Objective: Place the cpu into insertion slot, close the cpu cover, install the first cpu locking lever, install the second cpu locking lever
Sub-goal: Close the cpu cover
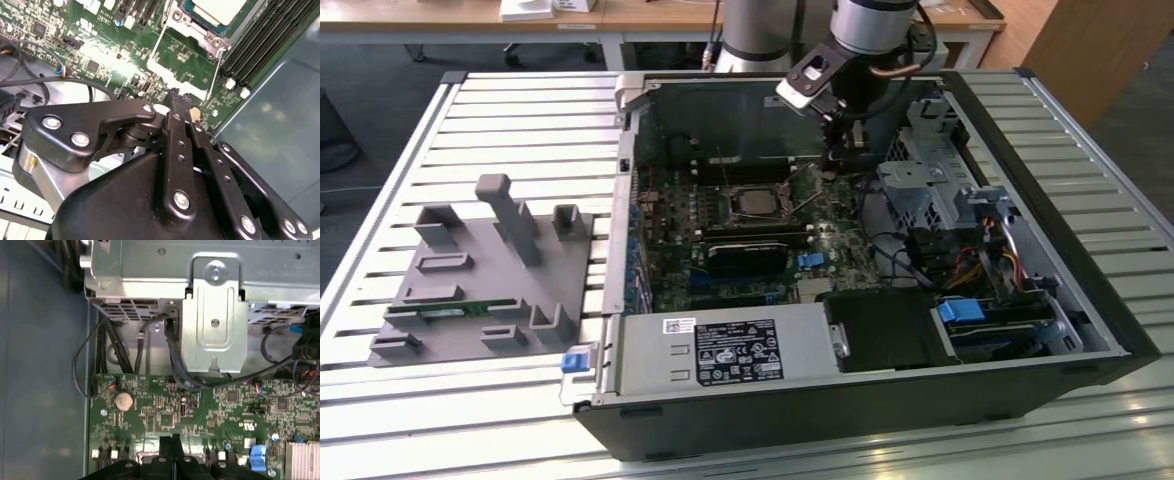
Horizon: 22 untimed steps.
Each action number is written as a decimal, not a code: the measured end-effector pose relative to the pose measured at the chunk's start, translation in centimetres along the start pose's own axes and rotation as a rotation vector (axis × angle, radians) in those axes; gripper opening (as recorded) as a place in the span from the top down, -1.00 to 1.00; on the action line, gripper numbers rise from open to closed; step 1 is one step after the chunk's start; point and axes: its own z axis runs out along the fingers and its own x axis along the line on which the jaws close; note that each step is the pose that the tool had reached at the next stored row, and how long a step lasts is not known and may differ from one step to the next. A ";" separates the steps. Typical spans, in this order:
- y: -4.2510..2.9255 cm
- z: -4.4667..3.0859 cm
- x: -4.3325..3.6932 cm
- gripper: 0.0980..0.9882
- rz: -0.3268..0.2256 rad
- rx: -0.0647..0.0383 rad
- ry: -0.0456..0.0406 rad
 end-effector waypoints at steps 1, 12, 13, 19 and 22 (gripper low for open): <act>0.07 0.01 0.01 0.98 -0.001 0.001 -0.0006; 0.54 0.57 0.15 0.98 -0.040 0.007 -0.0006; 0.64 0.60 0.19 0.98 -0.040 0.008 -0.0007; 0.90 0.98 0.34 0.98 -0.039 0.011 -0.0006; 1.00 1.21 0.37 0.98 -0.039 0.014 -0.0006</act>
